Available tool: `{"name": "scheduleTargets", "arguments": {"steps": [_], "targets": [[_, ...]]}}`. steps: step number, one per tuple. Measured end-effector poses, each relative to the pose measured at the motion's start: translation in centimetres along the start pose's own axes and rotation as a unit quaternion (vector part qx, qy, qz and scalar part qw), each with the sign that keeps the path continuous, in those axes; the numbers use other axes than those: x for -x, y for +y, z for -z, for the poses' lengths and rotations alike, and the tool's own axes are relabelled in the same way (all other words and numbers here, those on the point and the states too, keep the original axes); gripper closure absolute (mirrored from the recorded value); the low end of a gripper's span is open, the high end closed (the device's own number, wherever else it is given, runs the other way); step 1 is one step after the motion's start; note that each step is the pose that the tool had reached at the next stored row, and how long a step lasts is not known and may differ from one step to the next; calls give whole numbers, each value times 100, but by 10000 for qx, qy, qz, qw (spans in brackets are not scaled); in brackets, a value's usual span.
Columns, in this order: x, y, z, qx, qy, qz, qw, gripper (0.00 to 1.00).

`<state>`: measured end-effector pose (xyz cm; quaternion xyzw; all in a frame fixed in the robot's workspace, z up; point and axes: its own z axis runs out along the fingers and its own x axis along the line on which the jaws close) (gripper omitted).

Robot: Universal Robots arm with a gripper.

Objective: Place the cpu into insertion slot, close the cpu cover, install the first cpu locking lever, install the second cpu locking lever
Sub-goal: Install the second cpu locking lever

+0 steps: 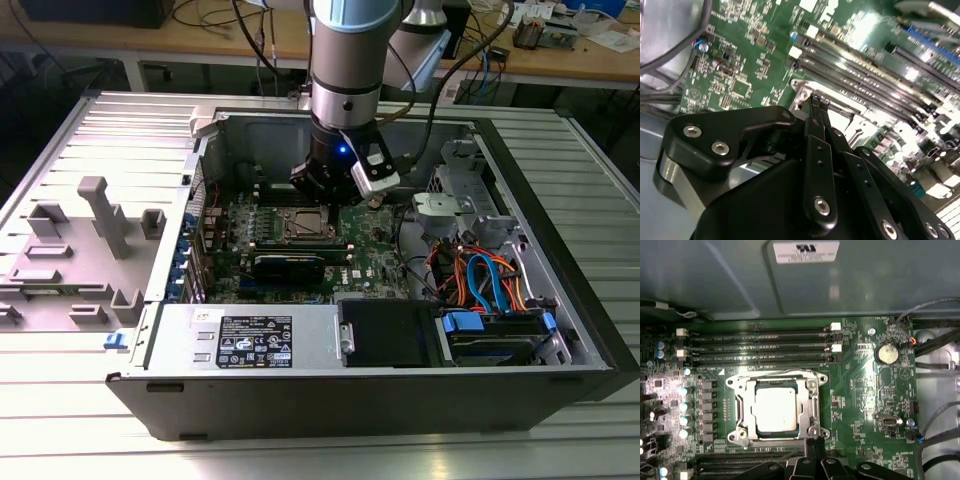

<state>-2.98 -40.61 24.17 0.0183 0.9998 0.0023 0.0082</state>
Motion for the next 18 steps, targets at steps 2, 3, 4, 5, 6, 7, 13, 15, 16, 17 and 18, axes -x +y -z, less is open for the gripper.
{"name": "scheduleTargets", "arguments": {"steps": [2, 3, 4, 5, 6, 7, 13, 15, 16, 17, 18], "targets": [[2, -49, 0, 1, 0, 0, 10000, 89], [3, -82, 0, 0, 0, 0, 10000, 89], [4, -99, 0, 0, -1, 0, 10000, 89], [4, -106, 0, 0, 0, 0, 10000, 89], [3, -112, 1, -1, 0, -1, 10000, 89], [1, -116, 0, 0, 0, 0, 10000, 89], [-14, -177, 1, 1, 0, 1, 10000, 89], [-13, -213, 1, 1, 0, 1, 10000, 89], [-13, -222, 1, 1, 0, 2, 10000, 89], [-14, -226, 1, 1, 0, 1, 10000, 89], [-14, -227, 1, 1, 0, 0, 10000, 89]]}}
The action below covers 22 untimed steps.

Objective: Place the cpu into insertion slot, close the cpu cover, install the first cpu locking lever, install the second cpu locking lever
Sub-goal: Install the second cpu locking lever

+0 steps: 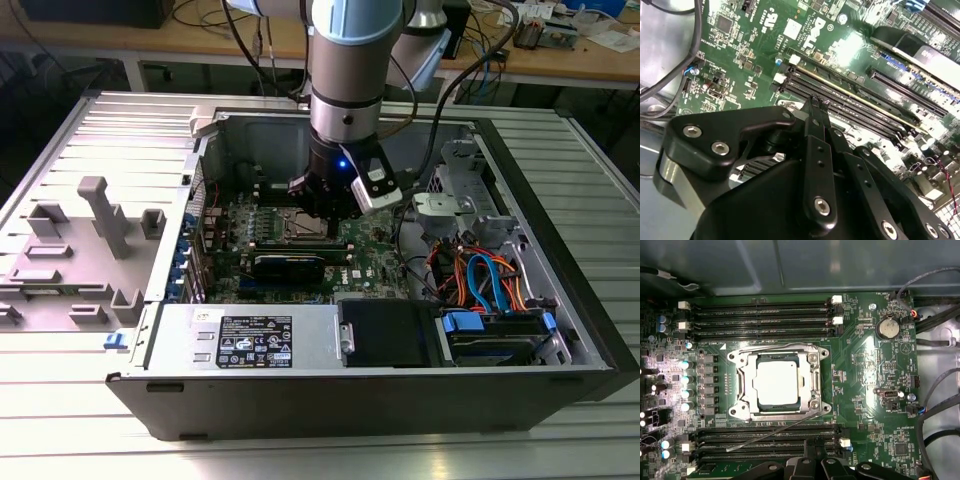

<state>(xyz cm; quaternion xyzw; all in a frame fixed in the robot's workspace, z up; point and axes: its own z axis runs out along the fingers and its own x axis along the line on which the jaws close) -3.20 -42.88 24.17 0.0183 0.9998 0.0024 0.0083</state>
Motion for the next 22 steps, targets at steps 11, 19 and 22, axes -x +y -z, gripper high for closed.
{"name": "scheduleTargets", "arguments": {"steps": [11, 19, 22], "targets": [[1, -5, 0, 0, 0, 1, 10000, 89], [-30, -45, -18, 239, 9, 5, 9997, 89], [-80, -96, -34, 450, 16, 8, 9990, 89]]}}
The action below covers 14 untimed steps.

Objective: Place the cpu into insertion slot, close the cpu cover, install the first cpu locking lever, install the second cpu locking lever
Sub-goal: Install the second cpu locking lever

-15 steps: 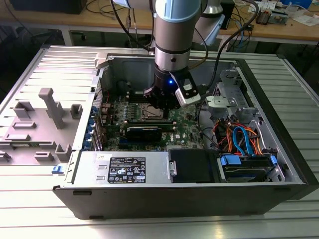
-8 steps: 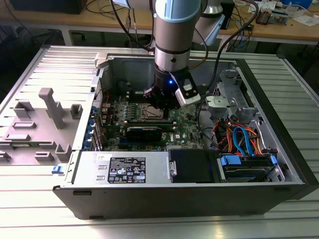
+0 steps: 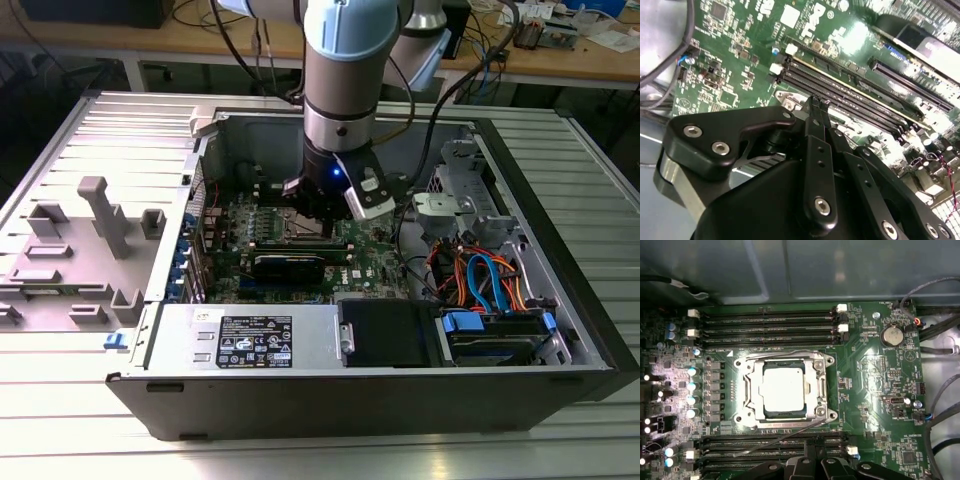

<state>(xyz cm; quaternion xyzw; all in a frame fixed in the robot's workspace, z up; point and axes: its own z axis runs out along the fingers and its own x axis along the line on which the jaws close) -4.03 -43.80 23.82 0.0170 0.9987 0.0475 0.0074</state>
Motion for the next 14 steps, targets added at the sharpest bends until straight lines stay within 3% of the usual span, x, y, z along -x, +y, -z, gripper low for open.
{"name": "scheduleTargets", "arguments": {"steps": [2, 3, 6, 8, 14], "targets": [[-24, -23, -4, 110, 4, 0, 9999, 89], [-49, -51, -4, 186, 7, 0, 9998, 89], [-82, -90, -2, 310, 11, 1, 9995, 89], [-93, -99, -2, 340, 12, 1, 9994, 89], [-96, -99, -2, 341, 12, 1, 9994, 89]]}}
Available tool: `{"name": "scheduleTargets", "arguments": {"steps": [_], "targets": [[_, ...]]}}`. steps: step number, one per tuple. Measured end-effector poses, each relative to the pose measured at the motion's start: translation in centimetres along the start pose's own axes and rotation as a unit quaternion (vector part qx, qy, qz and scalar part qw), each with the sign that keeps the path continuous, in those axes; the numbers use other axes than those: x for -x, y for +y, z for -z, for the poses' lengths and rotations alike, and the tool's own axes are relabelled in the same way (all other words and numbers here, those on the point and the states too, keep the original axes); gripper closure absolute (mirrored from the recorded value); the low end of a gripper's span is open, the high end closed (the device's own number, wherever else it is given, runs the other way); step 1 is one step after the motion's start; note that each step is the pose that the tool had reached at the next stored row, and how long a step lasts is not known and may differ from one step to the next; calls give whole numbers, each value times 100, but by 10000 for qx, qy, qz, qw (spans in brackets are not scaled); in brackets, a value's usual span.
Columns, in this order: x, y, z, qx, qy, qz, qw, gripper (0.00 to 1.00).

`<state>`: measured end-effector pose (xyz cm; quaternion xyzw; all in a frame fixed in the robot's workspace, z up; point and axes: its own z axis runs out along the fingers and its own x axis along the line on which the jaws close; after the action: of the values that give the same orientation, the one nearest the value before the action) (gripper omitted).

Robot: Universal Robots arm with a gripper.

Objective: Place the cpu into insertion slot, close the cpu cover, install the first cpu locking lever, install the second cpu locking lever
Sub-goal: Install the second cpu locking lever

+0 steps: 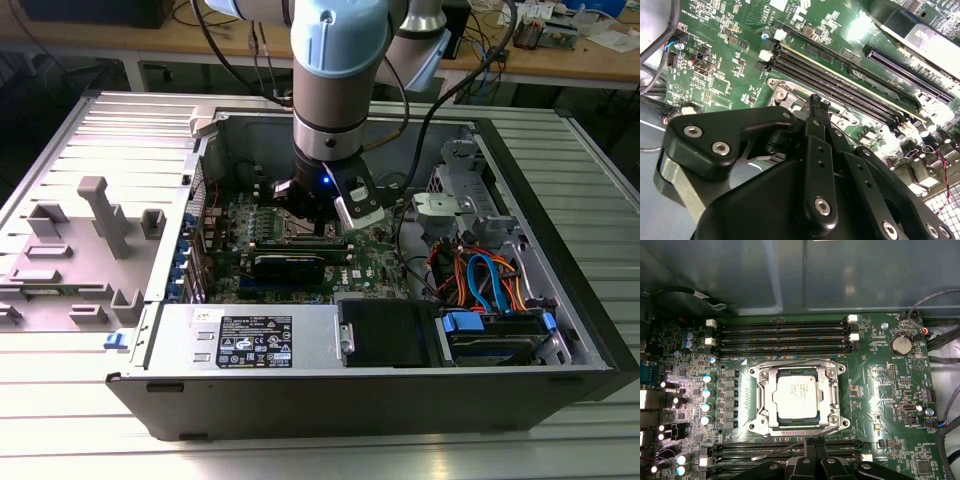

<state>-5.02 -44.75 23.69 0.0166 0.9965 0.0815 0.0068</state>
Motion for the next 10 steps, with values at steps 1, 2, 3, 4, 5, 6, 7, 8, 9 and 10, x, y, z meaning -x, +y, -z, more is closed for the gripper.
{"name": "scheduleTargets", "arguments": {"steps": [1, 2, 3, 4, 5, 6, 7, 8, 9, 10], "targets": [[0, 0, 0, 0, 0, 0, 10000, 89], [-1, 0, 0, 0, 0, 0, 10000, 89], [-1, 0, 0, 0, 0, 0, 10000, 89], [-1, 0, 0, 0, 0, 0, 10000, 89], [-1, 0, 0, 0, 0, 0, 10000, 89], [-1, 0, 0, 0, 0, 0, 10000, 89], [-1, 0, 0, 0, 0, 0, 10000, 89], [-1, 0, 0, 0, 0, 0, 10000, 89], [-2, 0, 0, 0, 0, 0, 10000, 89], [-2, 0, 0, 0, 0, 0, 10000, 89]]}}
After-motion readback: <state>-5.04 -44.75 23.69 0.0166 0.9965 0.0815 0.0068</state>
